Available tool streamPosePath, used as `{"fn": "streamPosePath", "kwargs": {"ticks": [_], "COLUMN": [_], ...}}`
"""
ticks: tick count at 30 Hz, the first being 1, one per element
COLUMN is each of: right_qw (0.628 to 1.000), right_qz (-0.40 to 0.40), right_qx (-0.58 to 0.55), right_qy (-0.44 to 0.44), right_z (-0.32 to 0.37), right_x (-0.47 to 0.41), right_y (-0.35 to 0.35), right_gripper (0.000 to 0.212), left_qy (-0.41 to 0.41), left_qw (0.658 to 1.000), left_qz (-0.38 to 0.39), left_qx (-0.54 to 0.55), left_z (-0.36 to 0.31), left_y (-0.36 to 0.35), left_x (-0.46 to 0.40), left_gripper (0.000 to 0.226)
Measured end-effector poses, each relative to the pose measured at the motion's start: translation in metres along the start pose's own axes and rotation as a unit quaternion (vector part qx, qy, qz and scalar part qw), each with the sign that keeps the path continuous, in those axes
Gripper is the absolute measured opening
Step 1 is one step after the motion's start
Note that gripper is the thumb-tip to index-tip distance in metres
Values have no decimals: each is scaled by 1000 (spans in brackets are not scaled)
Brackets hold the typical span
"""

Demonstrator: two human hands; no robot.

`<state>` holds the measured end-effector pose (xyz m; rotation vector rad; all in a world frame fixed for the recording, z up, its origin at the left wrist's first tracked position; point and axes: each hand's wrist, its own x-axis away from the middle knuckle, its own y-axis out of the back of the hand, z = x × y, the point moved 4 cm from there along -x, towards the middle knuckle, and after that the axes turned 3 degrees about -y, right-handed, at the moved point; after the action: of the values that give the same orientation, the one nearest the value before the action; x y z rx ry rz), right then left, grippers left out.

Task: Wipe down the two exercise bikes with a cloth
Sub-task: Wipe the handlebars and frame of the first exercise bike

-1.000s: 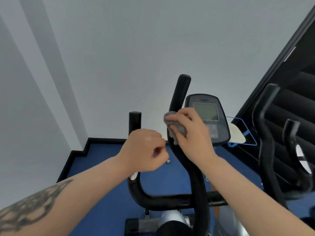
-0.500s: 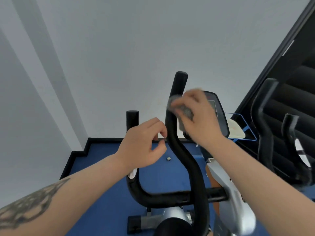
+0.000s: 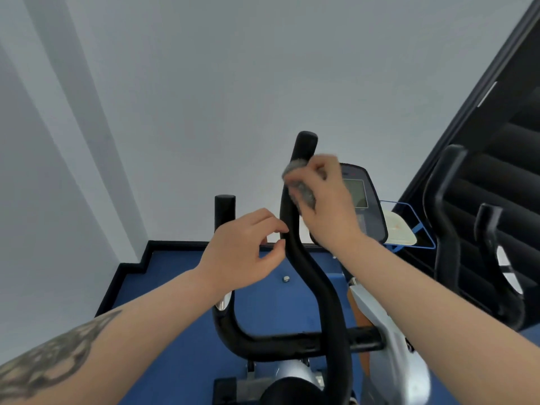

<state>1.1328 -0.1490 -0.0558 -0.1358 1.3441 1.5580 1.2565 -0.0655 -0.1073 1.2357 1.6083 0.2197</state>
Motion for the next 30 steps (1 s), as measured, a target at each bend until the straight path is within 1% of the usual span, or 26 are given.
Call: {"fn": "streamPosePath", "kwargs": {"ticks": [1, 2, 3, 5, 6, 7, 11, 12, 15, 16, 17, 20, 21, 24, 25, 26, 28, 30], "right_qw": [999, 999, 1000, 995, 991, 991, 997, 996, 989, 987, 989, 996, 996, 989, 987, 988, 994, 998], "right_qz": [37, 43, 11, -96, -128, -132, -48, -54, -134, -145, -134, -58, -58, -142, -154, -149, -102, -56], "right_qx": [1, -2, -10, -25, -29, -28, -57, -60, -61, -60, -58, -64, -63, -49, -44, -39, -34, -39], "right_qy": [2, 9, 16, 22, 21, 13, -27, -23, -22, -30, -36, -33, -26, -4, -2, -7, -11, 11], "right_z": [-1, -2, -2, -1, 1, 1, -9, -11, -12, -11, -10, -11, -12, -12, -10, -9, -10, -13], "right_x": [8, 9, 4, -15, -24, -26, -3, -3, -17, -17, -12, 14, 15, -7, -13, -13, -5, -2], "right_y": [-3, -1, 5, 17, 19, 16, -4, -2, 8, 5, 0, -14, -11, 7, 8, 4, -6, -5], "right_gripper": [16, 14, 14, 15, 16, 17, 16, 16, 20, 20, 20, 16, 16, 19, 18, 17, 16, 16], "left_qy": [3, 6, 7, 9, 9, 11, 24, 24, 22, 24, 25, 29, 29, 30, 31, 32, 37, 39], "left_qw": [1000, 1000, 1000, 1000, 1000, 1000, 1000, 1000, 1000, 1000, 1000, 999, 999, 999, 999, 999, 999, 999], "left_qz": [-1, -4, -5, -3, -4, -4, -10, -11, -5, -4, -3, -7, -9, -9, -8, -7, -8, -14], "left_qx": [-2, -5, -8, -8, -9, -9, -14, -16, -13, -12, -13, -15, -15, -12, -13, -14, -14, -15], "left_z": [0, 0, 0, -1, -2, -2, -2, -2, -2, -2, -2, -2, -2, -2, -2, -2, -2, -2], "left_y": [0, 0, 0, 1, 1, 2, 2, 2, 1, 1, 1, 2, 2, 2, 2, 2, 2, 3], "left_x": [0, 0, 0, 0, 0, 0, 0, 0, -1, -1, -1, 0, 0, -1, -1, -1, -1, -1], "left_gripper": [24, 24, 24, 24, 23, 23, 23, 23, 22, 22, 22, 22, 22, 23, 23, 23, 23, 23]}}
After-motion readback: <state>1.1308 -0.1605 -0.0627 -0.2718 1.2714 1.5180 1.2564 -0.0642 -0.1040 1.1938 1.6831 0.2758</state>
